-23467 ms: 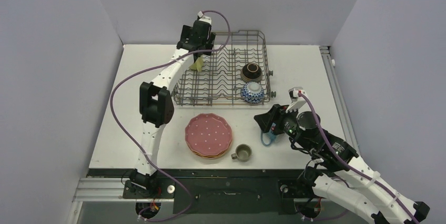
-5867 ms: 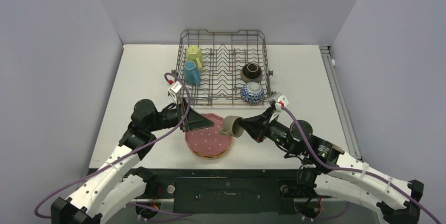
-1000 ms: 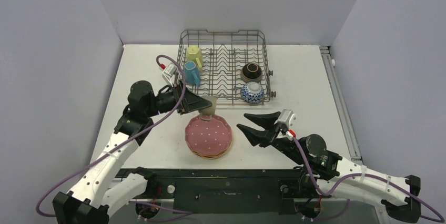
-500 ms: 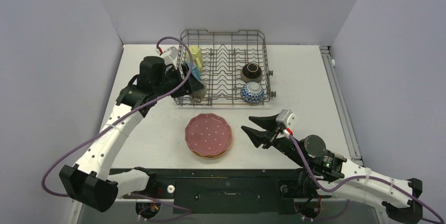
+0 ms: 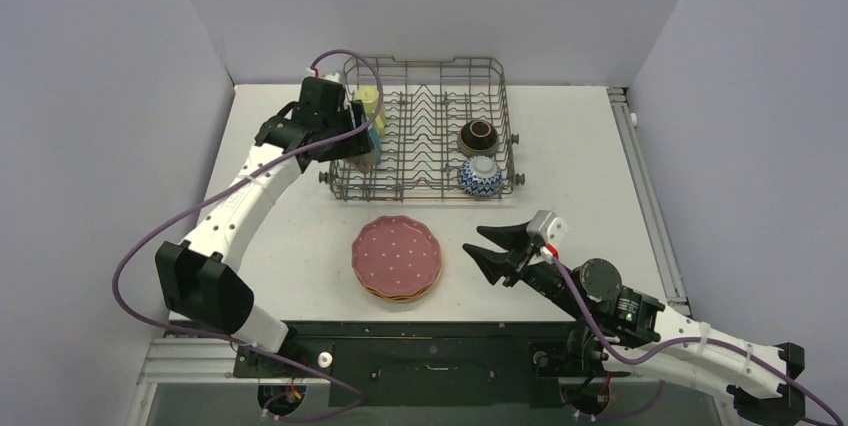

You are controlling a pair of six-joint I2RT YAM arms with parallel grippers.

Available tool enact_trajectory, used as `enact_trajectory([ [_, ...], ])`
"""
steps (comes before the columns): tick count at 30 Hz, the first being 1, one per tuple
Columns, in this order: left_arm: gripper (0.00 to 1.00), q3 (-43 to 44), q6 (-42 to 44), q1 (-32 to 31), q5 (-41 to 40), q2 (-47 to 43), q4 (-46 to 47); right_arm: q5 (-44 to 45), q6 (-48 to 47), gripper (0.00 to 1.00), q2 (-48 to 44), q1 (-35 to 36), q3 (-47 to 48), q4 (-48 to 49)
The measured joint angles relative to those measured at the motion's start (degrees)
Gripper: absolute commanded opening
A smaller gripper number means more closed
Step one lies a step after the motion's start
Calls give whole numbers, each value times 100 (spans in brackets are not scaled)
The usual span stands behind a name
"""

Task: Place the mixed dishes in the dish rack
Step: Turn the cup upside down in the dish rack.

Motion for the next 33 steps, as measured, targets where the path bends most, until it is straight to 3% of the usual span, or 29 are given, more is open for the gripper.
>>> enact_trajectory([
  [17,0,1281,-76,-170,-1443,1915,-247,0,385,38,-389,0,-4,-474],
  [33,0,1244,-79,-160,-1585,2588,-157,0,586,38,-400,0,-4,-693],
])
